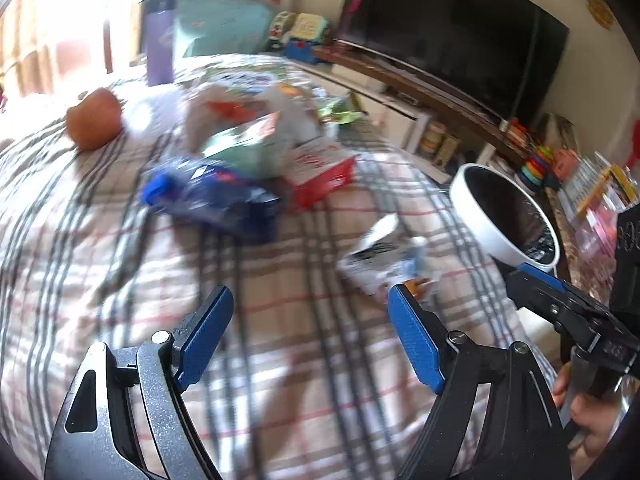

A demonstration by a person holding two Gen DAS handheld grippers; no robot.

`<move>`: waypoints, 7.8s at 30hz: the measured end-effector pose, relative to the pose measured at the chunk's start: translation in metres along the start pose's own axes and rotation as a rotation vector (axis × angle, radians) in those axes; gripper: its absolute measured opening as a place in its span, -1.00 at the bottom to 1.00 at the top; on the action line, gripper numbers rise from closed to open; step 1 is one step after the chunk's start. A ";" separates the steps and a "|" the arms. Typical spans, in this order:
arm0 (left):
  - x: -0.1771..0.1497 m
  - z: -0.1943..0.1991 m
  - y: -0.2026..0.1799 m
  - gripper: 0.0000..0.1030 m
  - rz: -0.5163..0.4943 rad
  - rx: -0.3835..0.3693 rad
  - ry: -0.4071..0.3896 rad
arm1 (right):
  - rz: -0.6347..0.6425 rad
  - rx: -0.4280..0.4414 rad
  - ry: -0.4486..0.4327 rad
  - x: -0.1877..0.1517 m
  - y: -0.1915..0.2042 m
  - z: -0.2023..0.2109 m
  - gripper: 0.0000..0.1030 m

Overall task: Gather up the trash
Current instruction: 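Move both tools back toward the blue plastic bag and white wrapper, then grasp the blue plastic bag with the left tool while the right tool grasps the white wrapper, then carry the blue bag and white wrapper over the bin and open both tools, then move both open tools away from the bin toward the milk cartons on the bed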

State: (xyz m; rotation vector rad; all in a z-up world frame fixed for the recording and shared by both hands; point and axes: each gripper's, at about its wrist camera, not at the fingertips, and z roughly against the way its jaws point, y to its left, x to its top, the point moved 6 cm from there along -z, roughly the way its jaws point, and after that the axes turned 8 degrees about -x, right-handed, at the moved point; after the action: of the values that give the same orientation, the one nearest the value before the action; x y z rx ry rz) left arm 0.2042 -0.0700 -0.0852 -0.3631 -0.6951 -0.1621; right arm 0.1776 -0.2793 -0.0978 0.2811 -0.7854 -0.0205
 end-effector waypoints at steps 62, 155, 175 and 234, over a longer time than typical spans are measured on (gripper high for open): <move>0.008 -0.013 -0.003 -0.43 0.049 -0.148 0.044 | 0.040 0.017 0.011 0.002 0.019 -0.011 -0.46; 0.029 -0.093 -0.190 0.17 -0.225 -0.296 0.195 | -0.210 -0.175 -0.091 0.047 -0.158 0.042 0.35; 0.008 -0.042 -0.052 0.38 0.026 -0.156 0.117 | -0.120 -0.041 -0.034 0.024 -0.060 0.015 0.79; 0.025 -0.010 0.131 0.38 0.242 0.087 0.020 | 0.458 0.112 0.068 0.051 0.102 -0.112 0.90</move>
State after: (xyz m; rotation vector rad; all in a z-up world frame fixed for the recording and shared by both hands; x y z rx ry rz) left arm 0.2641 0.0468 -0.1114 -0.3589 -0.6307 0.0941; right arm 0.2834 -0.1606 -0.1118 0.2012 -0.7693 0.4632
